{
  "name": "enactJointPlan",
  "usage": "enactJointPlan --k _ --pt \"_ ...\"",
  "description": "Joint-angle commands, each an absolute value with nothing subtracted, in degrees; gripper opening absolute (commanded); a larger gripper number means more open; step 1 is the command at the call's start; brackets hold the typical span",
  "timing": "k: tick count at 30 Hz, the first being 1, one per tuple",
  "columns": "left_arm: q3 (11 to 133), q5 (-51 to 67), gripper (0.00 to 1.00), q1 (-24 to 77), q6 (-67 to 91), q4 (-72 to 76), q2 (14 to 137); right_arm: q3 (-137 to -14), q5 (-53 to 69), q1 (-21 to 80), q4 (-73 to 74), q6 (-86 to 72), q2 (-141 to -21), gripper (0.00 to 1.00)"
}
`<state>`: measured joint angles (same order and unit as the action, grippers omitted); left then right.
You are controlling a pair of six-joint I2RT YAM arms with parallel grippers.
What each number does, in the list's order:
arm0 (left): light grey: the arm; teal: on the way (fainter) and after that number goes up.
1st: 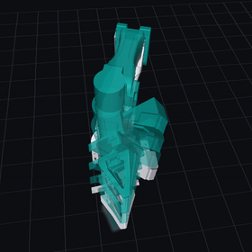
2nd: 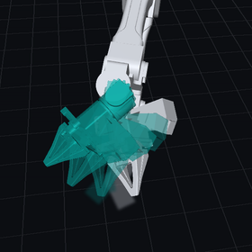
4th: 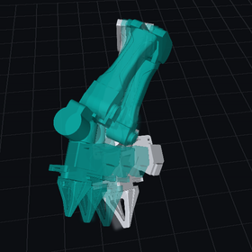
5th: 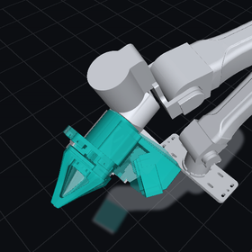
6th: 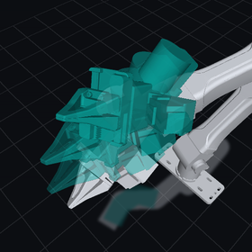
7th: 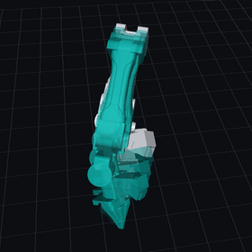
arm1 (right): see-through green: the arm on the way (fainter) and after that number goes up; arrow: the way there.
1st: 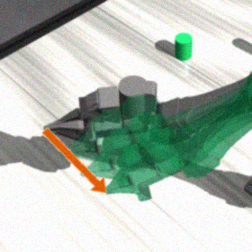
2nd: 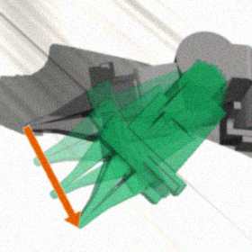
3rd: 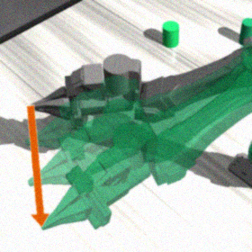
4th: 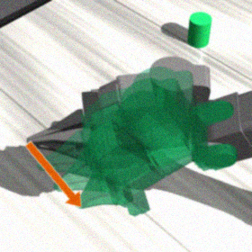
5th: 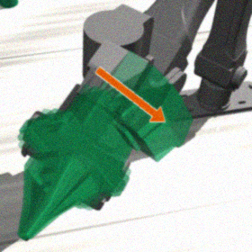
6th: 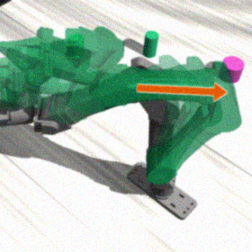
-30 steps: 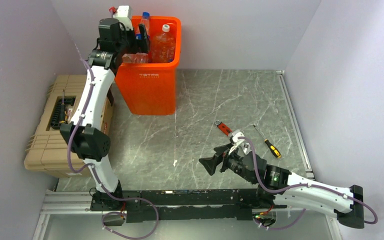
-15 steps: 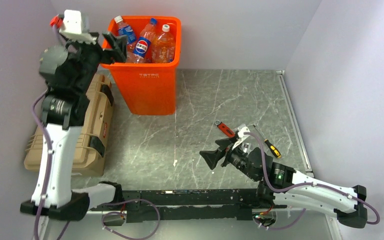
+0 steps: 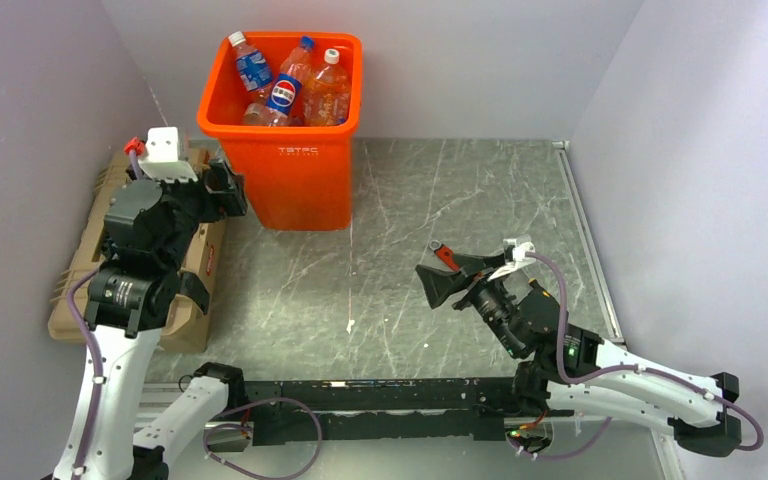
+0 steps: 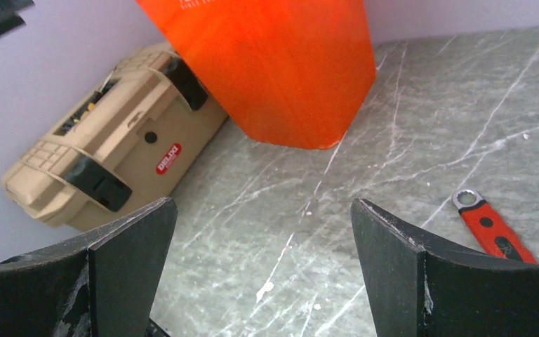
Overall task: Put the plastic bottles in the bin
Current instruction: Move the trash bin to the corner of the board.
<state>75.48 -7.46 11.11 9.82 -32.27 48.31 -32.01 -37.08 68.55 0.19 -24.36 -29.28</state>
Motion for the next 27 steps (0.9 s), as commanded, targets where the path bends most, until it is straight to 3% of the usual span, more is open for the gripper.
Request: enactJointPlan --k 1,10,21,27 --pt "76.71 -12.11 0.99 11.07 12.56 -34.21 48.78 -32.81 -38.48 68.64 -3.86 -23.88 -30.11 1.0" --pt "80.6 -15.26 1.0 8.12 19.97 -26.99 54.76 -35.31 -36.5 68.64 5.18 -30.38 -35.91 1.0" --pt "78.07 10.05 0.99 -14.97 40.55 -10.01 63.06 -31.31 -33.83 68.64 5.1 -32.13 -30.13 1.0" --pt "83.53 21.93 0.99 -17.23 44.28 -3.82 74.62 -30.85 -34.23 68.64 6.15 -31.39 -28.08 1.0"
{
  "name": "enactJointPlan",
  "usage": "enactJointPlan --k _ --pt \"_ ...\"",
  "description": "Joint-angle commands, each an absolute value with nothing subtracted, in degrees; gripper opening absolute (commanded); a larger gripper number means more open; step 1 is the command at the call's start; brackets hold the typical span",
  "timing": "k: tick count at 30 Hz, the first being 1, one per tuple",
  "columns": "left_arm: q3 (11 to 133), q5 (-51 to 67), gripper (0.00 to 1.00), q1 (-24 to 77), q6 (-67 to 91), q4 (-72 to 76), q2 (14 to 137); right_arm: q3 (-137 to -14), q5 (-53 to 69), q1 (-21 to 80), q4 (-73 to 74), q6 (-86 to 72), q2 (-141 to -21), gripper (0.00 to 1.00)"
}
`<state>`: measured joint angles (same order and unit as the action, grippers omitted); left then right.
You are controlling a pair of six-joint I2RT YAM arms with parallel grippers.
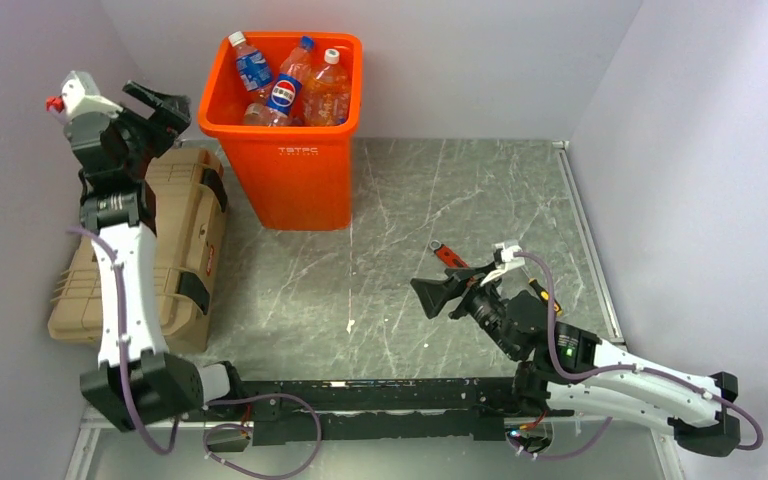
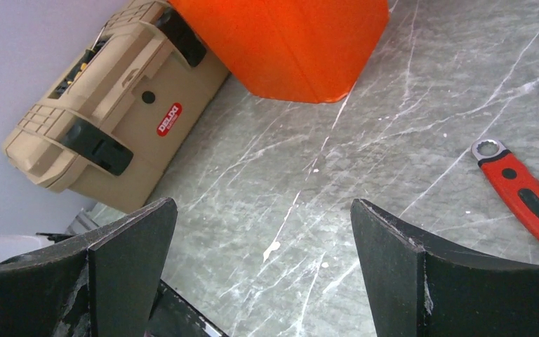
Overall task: Put the plastic bottles in the bin
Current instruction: Move the trash bin to the corner of the board.
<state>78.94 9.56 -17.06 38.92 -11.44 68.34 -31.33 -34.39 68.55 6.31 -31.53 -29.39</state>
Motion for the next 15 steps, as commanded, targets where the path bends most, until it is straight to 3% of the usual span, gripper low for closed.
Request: enactJointPlan --k 1,15 --pt "84.41 23.92 0.99 -17.23 44.73 -3.22 76.29 -30.92 -34.32 68.64 6.37 -31.3 -27.86 1.0" --pt "82.31 35.88 0.96 -10.41 46.79 5.06 84.4 -30.23 -35.4 68.64 5.11 -30.9 -28.87 1.0"
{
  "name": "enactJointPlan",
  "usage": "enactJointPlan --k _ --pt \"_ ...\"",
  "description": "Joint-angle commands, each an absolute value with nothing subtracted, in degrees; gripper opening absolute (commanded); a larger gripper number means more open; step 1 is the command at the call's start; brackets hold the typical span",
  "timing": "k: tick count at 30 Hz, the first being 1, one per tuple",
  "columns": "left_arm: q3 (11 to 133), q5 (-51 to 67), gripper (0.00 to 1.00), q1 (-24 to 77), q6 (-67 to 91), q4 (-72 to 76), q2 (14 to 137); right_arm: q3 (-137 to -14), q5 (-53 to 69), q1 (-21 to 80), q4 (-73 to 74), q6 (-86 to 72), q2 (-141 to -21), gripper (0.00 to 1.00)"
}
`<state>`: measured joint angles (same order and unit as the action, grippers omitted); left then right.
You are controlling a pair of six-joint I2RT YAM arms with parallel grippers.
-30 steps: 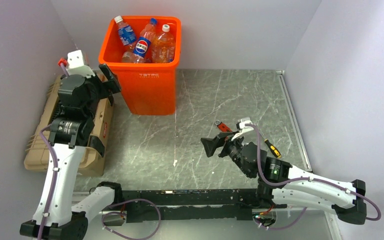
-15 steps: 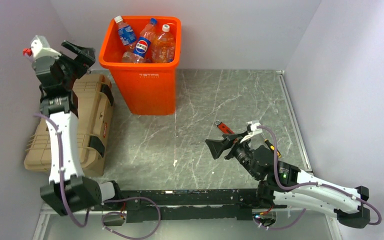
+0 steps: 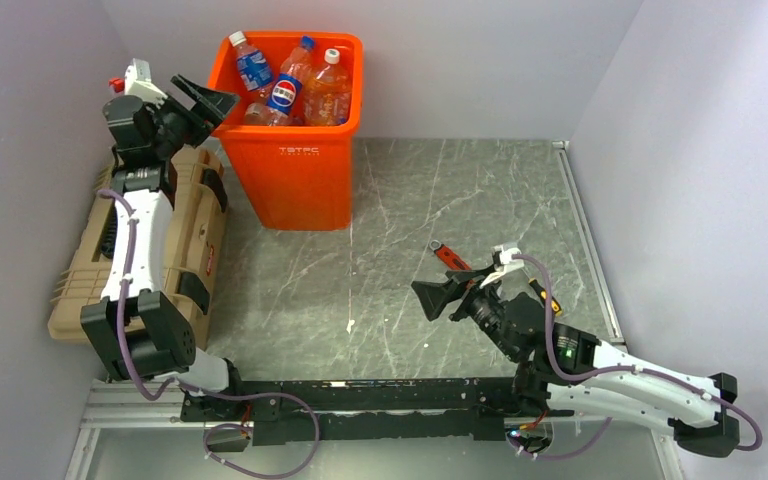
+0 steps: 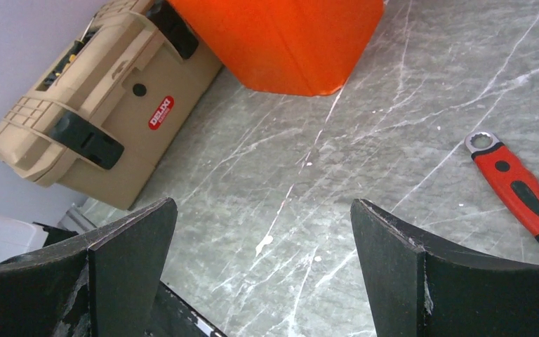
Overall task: Put the plastic bottles in the bin
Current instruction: Move the trash bin to the corner of the board.
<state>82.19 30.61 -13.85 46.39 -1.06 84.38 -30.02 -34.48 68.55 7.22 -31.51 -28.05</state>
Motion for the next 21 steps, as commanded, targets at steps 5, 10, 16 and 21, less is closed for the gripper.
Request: enactJointPlan --k 5,10,16,21 --pt "81.57 35.34 0.95 -6.4 46.5 6.52 85.27 -30.41 -36.11 68.6 5.34 -30.68 -28.75 1.0" --pt "81.86 34.78 0.94 -2.98 46.09 6.96 86.73 -30.02 -36.69 68.59 5.68 -30.8 -27.77 1.0" --pt "83.06 33.89 0.94 2.1 45.36 7.11 89.48 -30.15 -37.11 68.64 6.49 -30.98 -27.13 1.0" --pt "83.78 33.49 0.95 5.36 44.32 7.07 90.6 -30.31 -37.95 68.62 7.01 -30.76 -26.95 1.0"
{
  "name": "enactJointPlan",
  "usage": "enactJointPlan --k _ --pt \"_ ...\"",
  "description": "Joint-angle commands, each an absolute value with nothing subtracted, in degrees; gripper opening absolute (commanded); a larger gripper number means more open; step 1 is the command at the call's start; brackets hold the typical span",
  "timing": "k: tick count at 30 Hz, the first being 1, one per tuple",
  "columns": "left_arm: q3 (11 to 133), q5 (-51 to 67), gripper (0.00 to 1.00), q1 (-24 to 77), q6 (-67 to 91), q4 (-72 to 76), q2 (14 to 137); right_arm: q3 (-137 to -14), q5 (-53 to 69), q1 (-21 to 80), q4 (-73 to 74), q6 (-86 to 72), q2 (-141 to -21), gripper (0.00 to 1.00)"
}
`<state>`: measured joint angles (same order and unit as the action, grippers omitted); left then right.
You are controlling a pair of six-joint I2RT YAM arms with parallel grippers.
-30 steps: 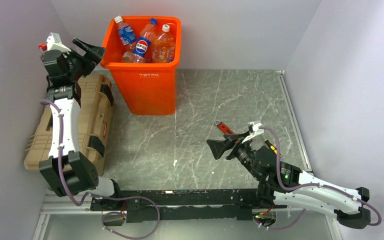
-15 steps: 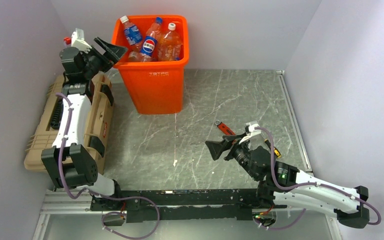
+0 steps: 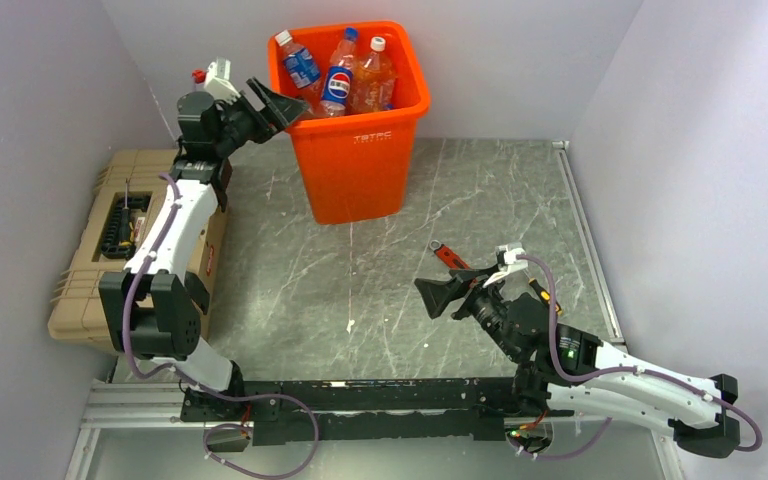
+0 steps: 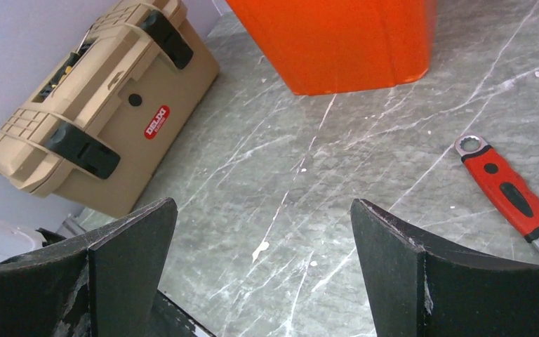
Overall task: Put the plastic bottles in the bin
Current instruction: Move the trash bin to the corner of the board.
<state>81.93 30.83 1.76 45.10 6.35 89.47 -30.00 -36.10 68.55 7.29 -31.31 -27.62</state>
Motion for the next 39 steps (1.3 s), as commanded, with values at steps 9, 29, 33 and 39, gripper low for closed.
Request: enactJointPlan --k 9,29,33,39 --pt "82.82 20.43 1.0 5.36 29.7 -8.35 76.99 -32.82 -39.06 68.64 7.9 -28.01 -27.99 1.0" --pt "50.9 -3.0 1.0 7.08 23.6 -10.31 60.34 -43.52 -49.08 68.64 18.97 -30.22 -40.56 1.0" --pt "52.61 -9.34 0.99 13.39 16.51 -9.13 64.8 -44.0 -49.21 68.64 19.99 -30.58 -42.68 1.0" --pt "45.07 -19.73 0.99 16.77 10.33 4.58 69.98 -42.69 -48.09 68.64 18.79 -32.73 -45.52 1.0"
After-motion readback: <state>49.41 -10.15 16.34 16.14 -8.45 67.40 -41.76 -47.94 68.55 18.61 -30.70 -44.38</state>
